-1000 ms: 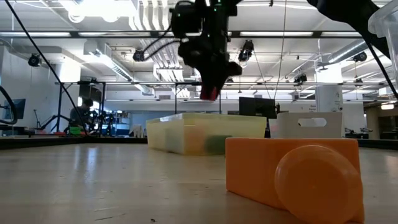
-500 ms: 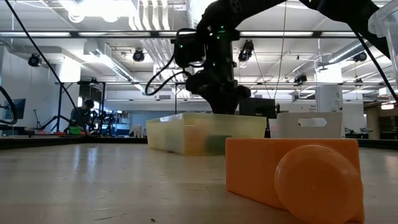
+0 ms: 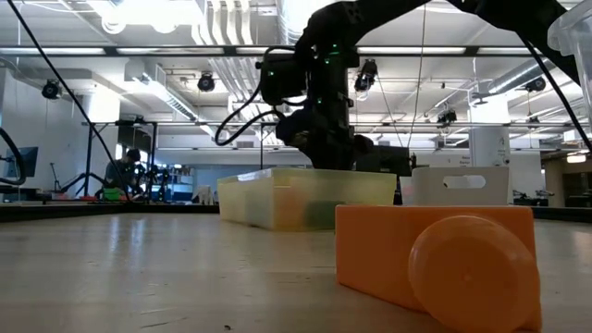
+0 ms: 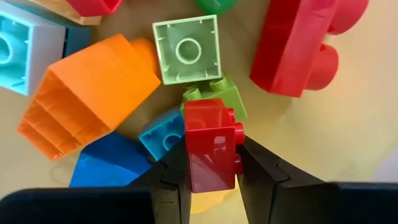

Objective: Pick & Place Toys
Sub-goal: Put the red game piece into the yellow bin, then put the orange game piece into the yellow bin

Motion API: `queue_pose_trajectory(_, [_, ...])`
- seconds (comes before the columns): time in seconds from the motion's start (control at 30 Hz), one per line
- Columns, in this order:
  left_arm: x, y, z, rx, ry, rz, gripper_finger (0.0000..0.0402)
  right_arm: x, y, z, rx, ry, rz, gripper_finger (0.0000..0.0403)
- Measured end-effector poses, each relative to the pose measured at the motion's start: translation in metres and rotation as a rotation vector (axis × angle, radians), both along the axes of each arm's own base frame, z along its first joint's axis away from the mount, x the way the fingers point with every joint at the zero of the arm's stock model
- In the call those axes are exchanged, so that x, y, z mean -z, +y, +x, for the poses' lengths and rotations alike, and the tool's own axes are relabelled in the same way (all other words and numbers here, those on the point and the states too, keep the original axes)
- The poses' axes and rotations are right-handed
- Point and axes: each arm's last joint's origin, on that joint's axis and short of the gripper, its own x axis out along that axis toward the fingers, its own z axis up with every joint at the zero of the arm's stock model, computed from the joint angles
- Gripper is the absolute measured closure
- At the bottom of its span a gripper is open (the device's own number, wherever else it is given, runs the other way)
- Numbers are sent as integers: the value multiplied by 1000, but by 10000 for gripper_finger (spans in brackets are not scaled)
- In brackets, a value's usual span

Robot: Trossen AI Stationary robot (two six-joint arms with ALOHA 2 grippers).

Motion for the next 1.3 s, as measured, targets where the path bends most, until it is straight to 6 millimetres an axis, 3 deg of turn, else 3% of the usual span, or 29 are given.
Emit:
queue_pose_trajectory(0.4, [0, 0, 0, 0, 0, 0, 50, -6, 0, 5, -5, -32, 6, 313])
queue_pose_trajectory(0.63, [0, 0, 0, 0, 0, 0, 50, -3, 3, 5, -9, -20, 8, 210])
queue_pose_trajectory(0.8, [0, 0, 0, 0, 0, 0, 50, -3, 5, 5, -20, -21, 7, 165])
queue_pose_trajectory(1.07, [0, 0, 0, 0, 0, 0, 50, -6, 5, 5, -21, -23, 7, 120])
queue_pose_trajectory(1.3, [0, 0, 0, 0, 0, 0, 50, -19, 11, 4, -25, -3, 10, 113])
